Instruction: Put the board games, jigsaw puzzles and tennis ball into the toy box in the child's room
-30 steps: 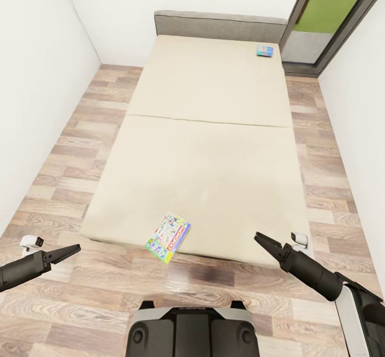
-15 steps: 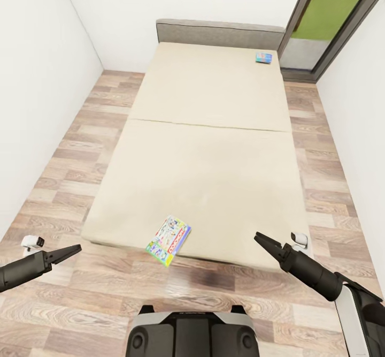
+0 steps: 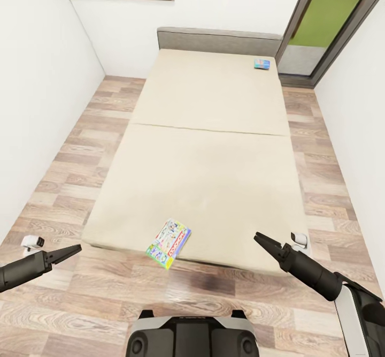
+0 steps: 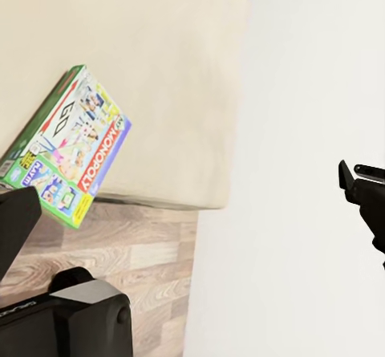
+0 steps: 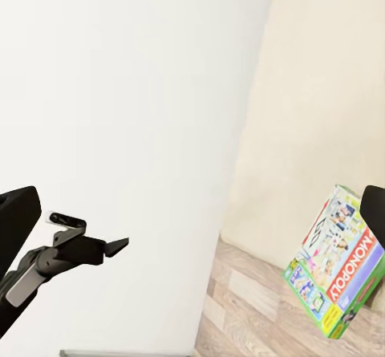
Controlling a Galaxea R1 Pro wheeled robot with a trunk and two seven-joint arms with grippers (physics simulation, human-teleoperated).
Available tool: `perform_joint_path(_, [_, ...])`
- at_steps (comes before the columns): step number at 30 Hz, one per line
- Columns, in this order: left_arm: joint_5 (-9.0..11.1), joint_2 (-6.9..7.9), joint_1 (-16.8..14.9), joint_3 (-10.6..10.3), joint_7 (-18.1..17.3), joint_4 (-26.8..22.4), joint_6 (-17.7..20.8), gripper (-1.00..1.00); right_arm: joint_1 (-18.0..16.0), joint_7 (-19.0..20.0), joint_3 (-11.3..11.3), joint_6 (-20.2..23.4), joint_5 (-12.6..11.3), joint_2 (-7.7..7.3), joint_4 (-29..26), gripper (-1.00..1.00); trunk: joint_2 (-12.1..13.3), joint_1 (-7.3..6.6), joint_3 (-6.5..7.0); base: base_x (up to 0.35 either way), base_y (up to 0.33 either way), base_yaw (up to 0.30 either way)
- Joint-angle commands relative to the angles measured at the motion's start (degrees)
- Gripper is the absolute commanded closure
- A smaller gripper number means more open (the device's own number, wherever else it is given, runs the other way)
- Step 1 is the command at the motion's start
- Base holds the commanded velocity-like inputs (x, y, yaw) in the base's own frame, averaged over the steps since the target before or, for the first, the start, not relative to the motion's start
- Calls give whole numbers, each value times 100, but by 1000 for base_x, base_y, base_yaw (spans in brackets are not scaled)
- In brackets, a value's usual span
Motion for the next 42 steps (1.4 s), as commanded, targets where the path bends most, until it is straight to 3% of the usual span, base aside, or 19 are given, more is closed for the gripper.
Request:
perform_joint_path(1, [-5,1,-2,1,-23,-1,61,-100,-2,1,-2,38,-23,-1,0,-100,-8,3,3,0,0,-8])
perform_joint_path(42, [-13,-97,-2,1,-20,-1,43,-100,-2,-111,10,38,-23,3,0,-100,-8,3,390,0,0,0])
